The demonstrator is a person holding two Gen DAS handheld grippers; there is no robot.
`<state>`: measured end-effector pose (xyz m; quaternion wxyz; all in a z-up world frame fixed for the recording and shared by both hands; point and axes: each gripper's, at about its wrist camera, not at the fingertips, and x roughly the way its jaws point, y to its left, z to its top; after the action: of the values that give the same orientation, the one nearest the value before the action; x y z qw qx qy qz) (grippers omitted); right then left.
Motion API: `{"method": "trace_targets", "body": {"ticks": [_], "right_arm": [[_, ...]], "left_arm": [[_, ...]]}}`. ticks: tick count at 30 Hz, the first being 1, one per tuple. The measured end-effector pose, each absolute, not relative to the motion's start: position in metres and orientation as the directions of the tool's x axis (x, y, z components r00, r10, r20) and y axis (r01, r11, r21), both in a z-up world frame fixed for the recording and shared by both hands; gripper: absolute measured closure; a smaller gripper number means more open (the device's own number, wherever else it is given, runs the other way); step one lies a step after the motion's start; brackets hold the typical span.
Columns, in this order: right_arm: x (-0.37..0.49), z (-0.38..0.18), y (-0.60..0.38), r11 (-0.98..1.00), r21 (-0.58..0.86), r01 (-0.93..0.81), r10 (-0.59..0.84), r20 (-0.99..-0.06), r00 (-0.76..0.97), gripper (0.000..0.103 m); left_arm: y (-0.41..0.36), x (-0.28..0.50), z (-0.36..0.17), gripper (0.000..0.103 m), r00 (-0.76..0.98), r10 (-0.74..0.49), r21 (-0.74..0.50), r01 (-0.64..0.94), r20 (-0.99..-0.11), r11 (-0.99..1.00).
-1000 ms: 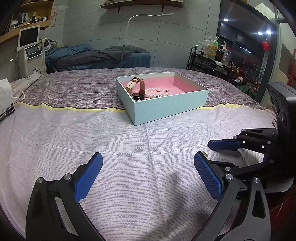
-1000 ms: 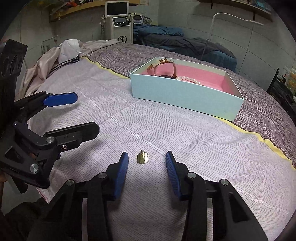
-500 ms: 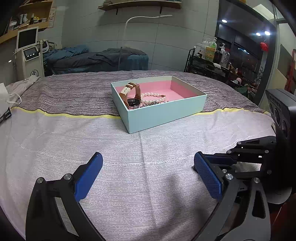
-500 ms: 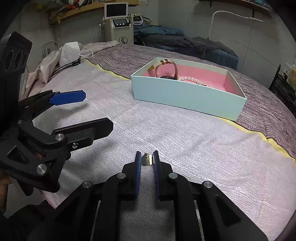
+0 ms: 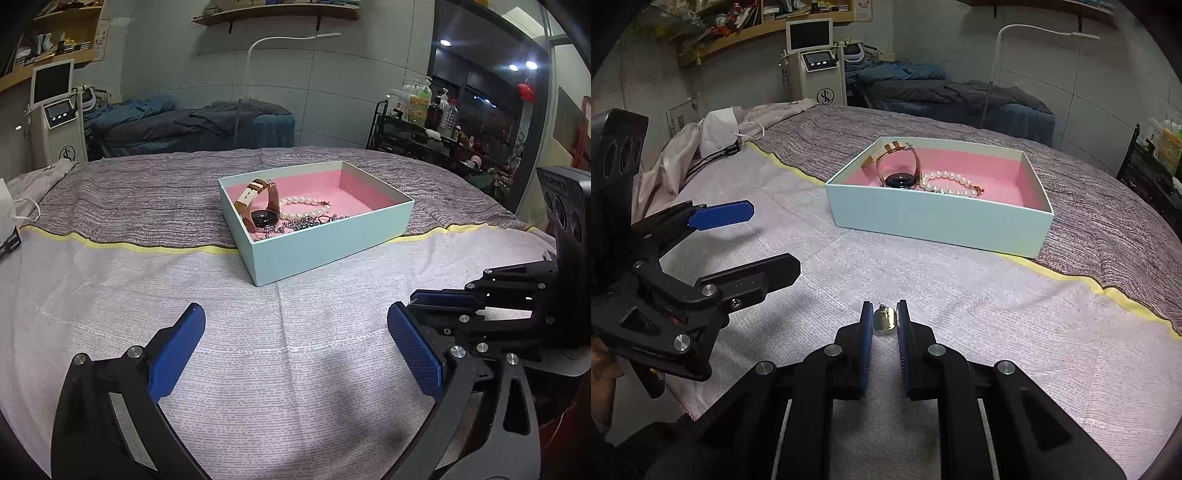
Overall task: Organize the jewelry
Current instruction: 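Grasp the small gold pendant with the right tool, then carry the pendant into the box and open the right tool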
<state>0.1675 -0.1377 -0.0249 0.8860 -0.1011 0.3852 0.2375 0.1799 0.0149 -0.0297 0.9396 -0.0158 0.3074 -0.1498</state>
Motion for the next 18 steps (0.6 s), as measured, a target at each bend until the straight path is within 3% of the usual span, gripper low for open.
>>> {"method": "trace_targets", "body": {"ticks": [18], "right_arm": [[0.25,0.017,-0.167,0.919,0.049,-0.391,0.331,-0.631,0.701,0.09]], "left_arm": [[0.005,0.232,-0.003,0.006,0.802,-0.301,-0.135,0.272,-0.515,0.953]]}}
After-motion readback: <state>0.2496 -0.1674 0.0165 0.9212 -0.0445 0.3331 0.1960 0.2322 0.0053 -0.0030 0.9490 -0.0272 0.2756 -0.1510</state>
